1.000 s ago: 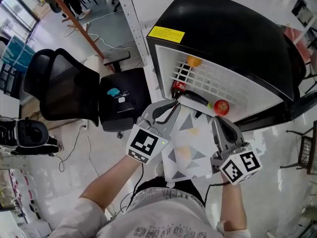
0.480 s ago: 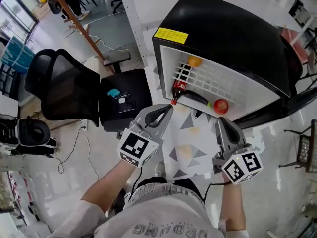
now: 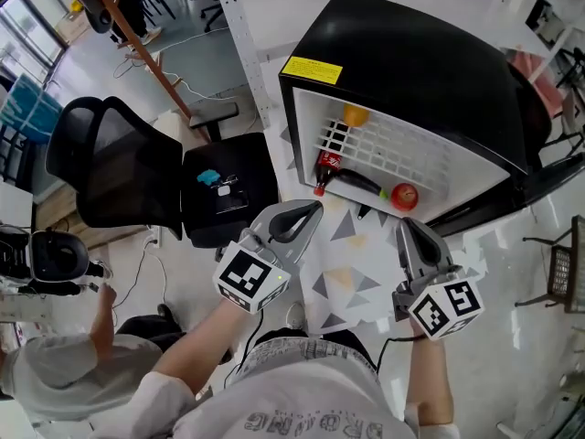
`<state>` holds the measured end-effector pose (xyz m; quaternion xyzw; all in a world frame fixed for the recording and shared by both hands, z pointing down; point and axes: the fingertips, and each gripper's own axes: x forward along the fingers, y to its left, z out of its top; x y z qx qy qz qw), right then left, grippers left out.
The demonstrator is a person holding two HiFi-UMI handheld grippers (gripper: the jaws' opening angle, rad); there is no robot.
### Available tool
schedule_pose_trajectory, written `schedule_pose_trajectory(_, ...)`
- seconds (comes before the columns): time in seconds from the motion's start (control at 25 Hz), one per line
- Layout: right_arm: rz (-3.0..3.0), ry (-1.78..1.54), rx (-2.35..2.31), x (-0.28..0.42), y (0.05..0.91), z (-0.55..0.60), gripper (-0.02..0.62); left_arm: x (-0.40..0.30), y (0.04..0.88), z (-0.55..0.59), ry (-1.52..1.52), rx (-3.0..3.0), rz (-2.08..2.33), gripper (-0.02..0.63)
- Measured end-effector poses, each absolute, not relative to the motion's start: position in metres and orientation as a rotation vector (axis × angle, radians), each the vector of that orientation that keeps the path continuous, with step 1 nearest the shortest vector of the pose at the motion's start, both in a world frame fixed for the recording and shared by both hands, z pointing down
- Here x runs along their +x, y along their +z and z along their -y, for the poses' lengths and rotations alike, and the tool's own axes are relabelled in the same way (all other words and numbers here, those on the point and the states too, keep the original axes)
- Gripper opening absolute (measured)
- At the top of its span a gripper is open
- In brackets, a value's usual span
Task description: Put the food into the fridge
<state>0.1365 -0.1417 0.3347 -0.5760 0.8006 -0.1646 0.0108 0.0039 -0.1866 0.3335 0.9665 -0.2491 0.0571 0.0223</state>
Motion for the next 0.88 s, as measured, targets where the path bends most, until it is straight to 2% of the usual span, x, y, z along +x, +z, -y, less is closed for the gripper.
schedule_pose_trajectory(0.88, -2.545, -0.489, -1.772, 0.128, 0.330, 0.137, -0.009, -0.001, 0.320, 0.185, 0.147, 3.013, 0.779, 0.006)
